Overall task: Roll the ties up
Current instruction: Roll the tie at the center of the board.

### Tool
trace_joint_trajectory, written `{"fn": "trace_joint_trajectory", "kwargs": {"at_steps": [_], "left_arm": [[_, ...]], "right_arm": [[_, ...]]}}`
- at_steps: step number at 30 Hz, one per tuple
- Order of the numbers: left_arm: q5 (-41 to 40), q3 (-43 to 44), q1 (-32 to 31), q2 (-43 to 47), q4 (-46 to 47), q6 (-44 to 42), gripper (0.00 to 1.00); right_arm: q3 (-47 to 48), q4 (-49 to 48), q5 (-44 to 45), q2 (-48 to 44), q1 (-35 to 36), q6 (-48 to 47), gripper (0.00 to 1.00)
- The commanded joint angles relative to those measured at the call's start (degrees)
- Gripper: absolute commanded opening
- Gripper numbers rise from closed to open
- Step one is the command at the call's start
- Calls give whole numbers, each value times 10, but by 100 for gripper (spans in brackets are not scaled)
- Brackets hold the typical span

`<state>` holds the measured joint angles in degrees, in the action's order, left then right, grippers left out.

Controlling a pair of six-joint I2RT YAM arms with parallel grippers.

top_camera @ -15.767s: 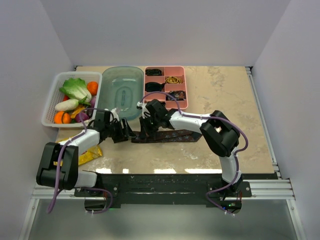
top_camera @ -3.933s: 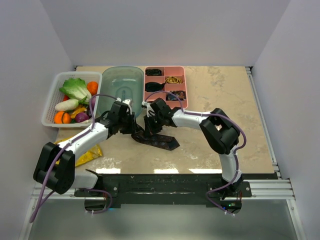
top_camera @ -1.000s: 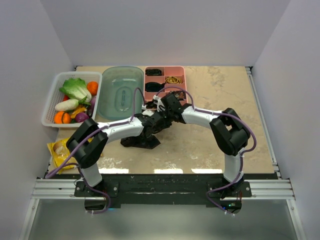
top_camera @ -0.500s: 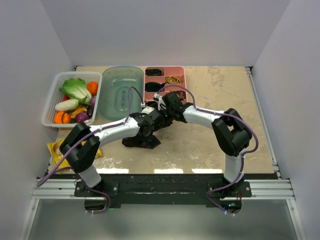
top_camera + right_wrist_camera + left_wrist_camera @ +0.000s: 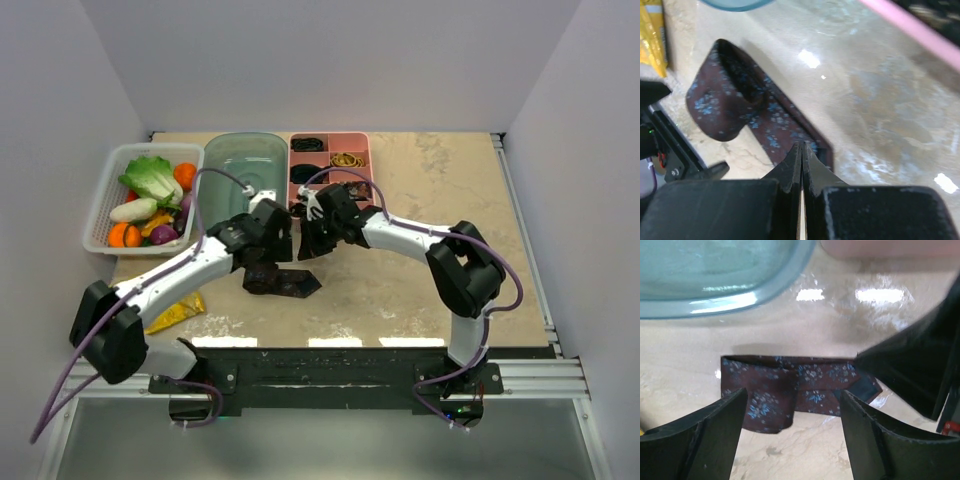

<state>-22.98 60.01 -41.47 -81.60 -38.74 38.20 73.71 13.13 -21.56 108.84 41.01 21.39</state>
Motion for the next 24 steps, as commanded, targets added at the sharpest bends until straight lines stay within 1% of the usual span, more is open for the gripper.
{"fn": "trace_joint_trajectory", "kwargs": {"at_steps": [1,2,3,4,5,7,8,10,11,12,14,17,24], "left_arm": [[124,-63,88,79,80,-11,80],[144,-75,123,91,90,-15,80],[188,-97,139,109,100,-18,80],[211,-108,159,118,113,-19,81],[259,-119,195,126,123,-22,81],[305,-153,233,148,146,-25,81],[349,-164,268,155,154,-26,81],[388,-195,305,173,174,-26,81],[408,-205,336,178,182,-27,81],[439,-222,350,186,186,-27,81],[453,-234,381,191,190,-31,81],[473,-250,403,190,191,-35,81],[486,-278,414,173,207,-35,81]], "right_arm": [[37,-6,-9,-23,26,3,0],[43,-6,-9,-21,28,6,0],[46,-7,-11,-18,31,7,0],[49,-9,-13,-16,37,8,0],[54,-12,-16,-15,41,11,0],[61,-15,-19,-7,50,15,0],[68,-15,-20,-5,54,16,0],[74,-16,-23,2,64,17,0],[79,-16,-25,6,66,19,0],[81,-17,-26,10,70,19,0],[86,-19,-27,16,78,21,0],[88,-21,-32,32,86,23,0],[84,-35,-43,56,98,26,0]]}}
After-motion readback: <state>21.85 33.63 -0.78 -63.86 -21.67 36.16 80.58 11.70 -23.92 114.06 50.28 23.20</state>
